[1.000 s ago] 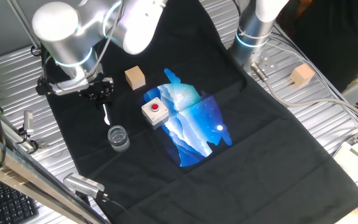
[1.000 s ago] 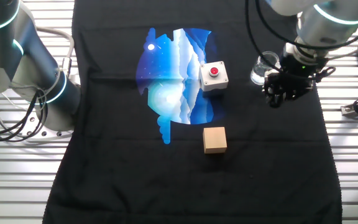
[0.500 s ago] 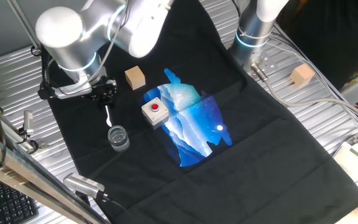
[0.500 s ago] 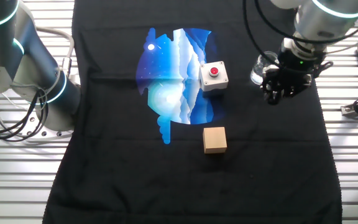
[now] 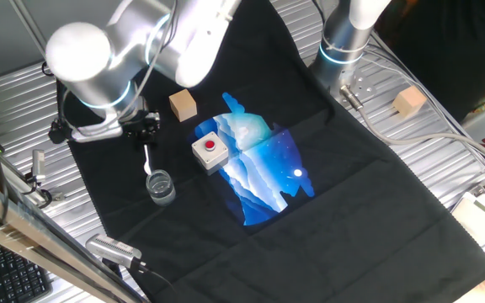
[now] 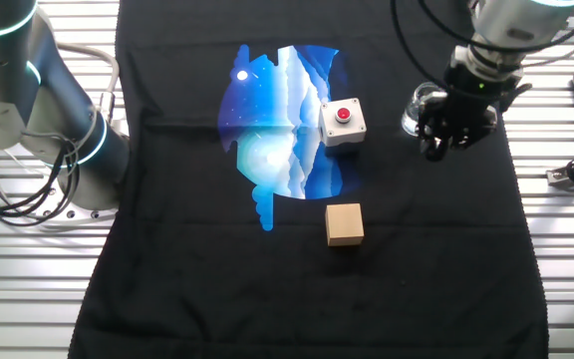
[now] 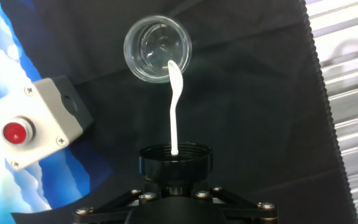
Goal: Screw the lid onto the jar
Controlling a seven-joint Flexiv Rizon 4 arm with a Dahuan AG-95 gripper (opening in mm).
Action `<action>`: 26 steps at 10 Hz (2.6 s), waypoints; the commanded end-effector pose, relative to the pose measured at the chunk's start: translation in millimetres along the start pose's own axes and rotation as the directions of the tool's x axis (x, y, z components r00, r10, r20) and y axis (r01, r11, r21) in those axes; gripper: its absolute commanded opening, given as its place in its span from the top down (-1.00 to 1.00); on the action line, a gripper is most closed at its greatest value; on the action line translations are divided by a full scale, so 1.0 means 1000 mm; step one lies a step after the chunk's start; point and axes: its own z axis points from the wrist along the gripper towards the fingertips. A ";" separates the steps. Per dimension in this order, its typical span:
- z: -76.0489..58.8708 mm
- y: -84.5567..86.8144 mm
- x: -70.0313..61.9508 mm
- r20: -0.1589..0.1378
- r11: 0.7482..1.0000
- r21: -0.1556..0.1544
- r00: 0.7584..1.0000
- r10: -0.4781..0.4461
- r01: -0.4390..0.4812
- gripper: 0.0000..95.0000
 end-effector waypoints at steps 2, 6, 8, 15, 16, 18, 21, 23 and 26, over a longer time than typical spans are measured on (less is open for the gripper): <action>-0.002 0.005 -0.005 -0.040 1.000 -0.002 0.999 0.019 -0.019 1.00; 0.004 0.015 -0.006 -0.061 0.998 -0.012 0.997 0.057 -0.058 1.00; 0.004 0.019 -0.007 -0.085 0.996 -0.018 0.993 0.081 -0.083 1.00; 0.001 0.025 -0.013 -0.131 0.988 -0.042 0.981 0.144 -0.150 1.00; 0.000 0.026 -0.013 -0.134 0.987 -0.042 0.980 0.149 -0.156 1.00; -0.002 0.031 -0.015 -0.149 0.986 -0.036 0.977 0.154 -0.161 1.00; -0.004 0.035 -0.017 -0.184 0.988 -0.015 0.971 0.151 -0.157 1.00; -0.005 0.037 -0.018 -0.199 0.989 0.010 0.969 0.147 -0.148 1.00; -0.005 0.039 -0.019 -0.225 0.996 0.060 0.971 0.079 -0.067 1.00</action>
